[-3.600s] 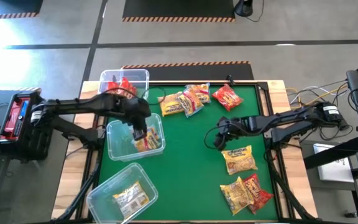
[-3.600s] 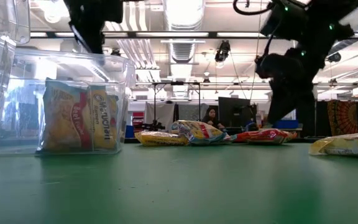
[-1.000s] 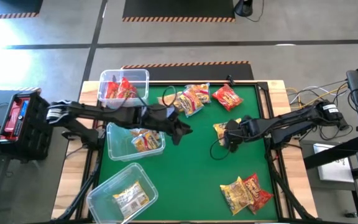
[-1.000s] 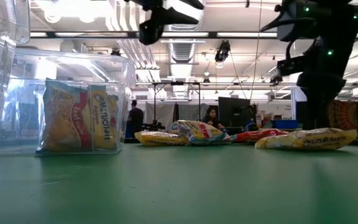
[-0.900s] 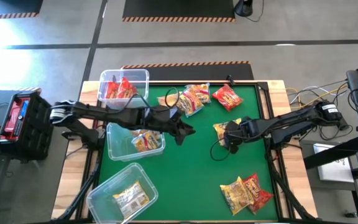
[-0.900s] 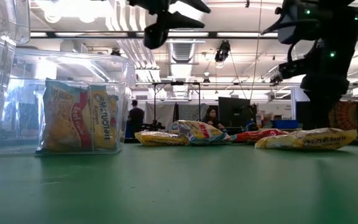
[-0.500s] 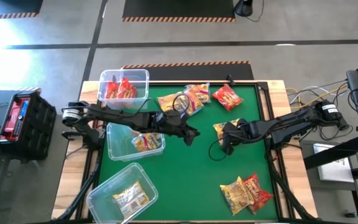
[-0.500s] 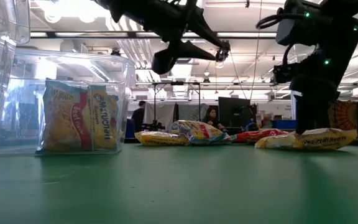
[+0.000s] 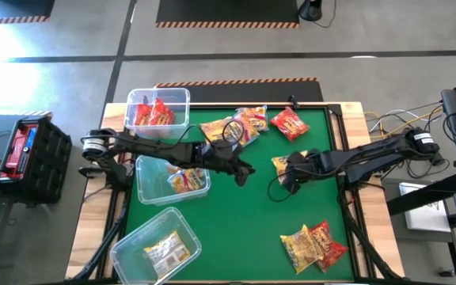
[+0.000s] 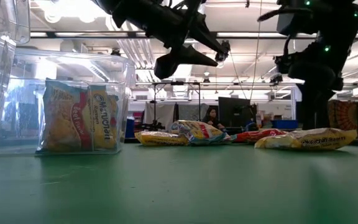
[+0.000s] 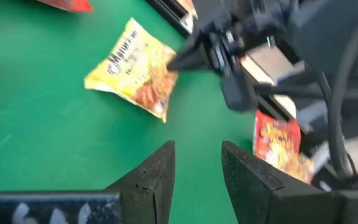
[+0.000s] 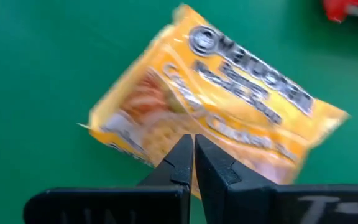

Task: Sort Maruchan noodles
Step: Put the middle yellow noodle pack into the bottom transparent bin

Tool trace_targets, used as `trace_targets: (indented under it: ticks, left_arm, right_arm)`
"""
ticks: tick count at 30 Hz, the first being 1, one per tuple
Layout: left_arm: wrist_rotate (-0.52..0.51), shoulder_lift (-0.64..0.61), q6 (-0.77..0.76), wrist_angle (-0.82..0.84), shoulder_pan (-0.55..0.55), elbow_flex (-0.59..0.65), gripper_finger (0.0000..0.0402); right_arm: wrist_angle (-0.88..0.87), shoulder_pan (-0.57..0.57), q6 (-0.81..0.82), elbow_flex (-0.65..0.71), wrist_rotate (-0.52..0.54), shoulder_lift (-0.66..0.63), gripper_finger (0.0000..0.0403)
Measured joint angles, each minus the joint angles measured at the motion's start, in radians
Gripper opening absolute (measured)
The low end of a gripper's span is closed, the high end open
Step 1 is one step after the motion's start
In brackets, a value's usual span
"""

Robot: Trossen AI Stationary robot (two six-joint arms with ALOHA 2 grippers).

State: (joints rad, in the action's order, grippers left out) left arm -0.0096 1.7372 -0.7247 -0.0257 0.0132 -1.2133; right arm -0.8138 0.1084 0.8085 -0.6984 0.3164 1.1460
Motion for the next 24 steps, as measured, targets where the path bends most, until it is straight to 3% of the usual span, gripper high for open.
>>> trace_targets:
  ticks: [6, 24]
  left_arm:
    - [0.030, 0.009, 0.055, -0.003, 0.012, 0.000, 0.0113]
    - [0.071, 0.063, 0.090, -0.050, 0.019, -0.030, 0.0113]
  right_arm:
    - [-0.088, 0.000, 0.076, 0.000, -0.002, 0.018, 0.0009]
    - [0.014, 0.000, 0.111, 0.000, 0.037, 0.175, 0.0009]
